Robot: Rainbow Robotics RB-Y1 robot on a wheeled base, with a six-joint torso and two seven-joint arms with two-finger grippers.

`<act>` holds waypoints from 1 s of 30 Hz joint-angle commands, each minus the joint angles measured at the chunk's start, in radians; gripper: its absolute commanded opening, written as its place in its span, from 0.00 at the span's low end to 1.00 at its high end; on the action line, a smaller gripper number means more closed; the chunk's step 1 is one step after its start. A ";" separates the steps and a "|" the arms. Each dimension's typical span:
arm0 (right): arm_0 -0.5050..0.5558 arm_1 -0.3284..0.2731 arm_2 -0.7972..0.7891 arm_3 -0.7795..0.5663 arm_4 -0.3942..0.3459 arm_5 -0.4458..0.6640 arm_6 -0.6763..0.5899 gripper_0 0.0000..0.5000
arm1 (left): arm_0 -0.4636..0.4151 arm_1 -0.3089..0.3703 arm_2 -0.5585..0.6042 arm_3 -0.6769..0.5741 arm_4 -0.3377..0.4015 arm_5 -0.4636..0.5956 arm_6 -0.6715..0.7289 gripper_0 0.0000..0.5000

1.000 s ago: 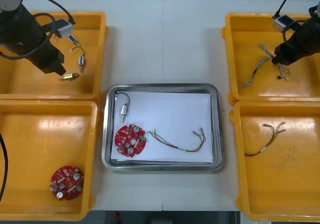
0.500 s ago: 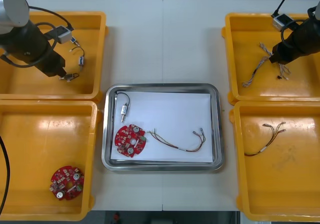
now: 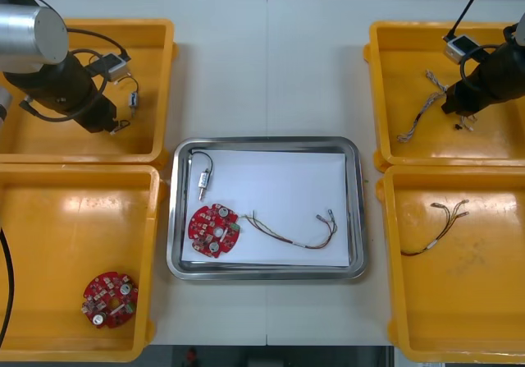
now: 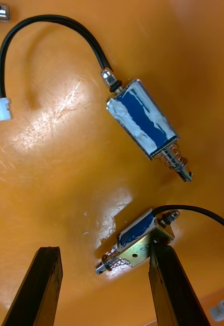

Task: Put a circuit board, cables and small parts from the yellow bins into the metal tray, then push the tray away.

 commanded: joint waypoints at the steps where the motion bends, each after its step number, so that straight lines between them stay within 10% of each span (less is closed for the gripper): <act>1: 0.014 0.006 -0.006 -0.009 -0.019 -0.018 0.026 1.00 | -0.044 -0.005 -0.011 -0.007 0.020 -0.007 -0.066 1.00; 16: 0.034 0.010 0.014 -0.009 -0.025 -0.041 0.026 1.00 | 0.004 -0.010 -0.044 -0.007 0.060 -0.048 -0.057 1.00; 18: 0.036 0.010 0.014 -0.008 -0.028 -0.041 0.025 0.70 | 0.009 -0.010 -0.057 -0.007 0.062 -0.059 -0.055 1.00; 19: 0.040 0.010 0.014 -0.009 -0.033 -0.042 0.023 0.33 | 0.010 -0.010 -0.064 -0.007 0.060 -0.060 -0.052 1.00; 21: 0.043 0.010 0.012 -0.008 -0.040 -0.044 0.023 0.07 | 0.013 -0.010 -0.066 -0.007 0.062 -0.065 -0.052 1.00; 28: 0.048 0.009 0.012 -0.009 -0.042 -0.059 0.026 0.00 | 0.030 -0.010 -0.069 -0.007 0.066 -0.083 -0.054 0.84; 30: 0.045 0.007 0.014 -0.012 -0.042 -0.059 0.029 0.00 | 0.039 -0.010 -0.074 -0.007 0.066 -0.099 -0.055 0.62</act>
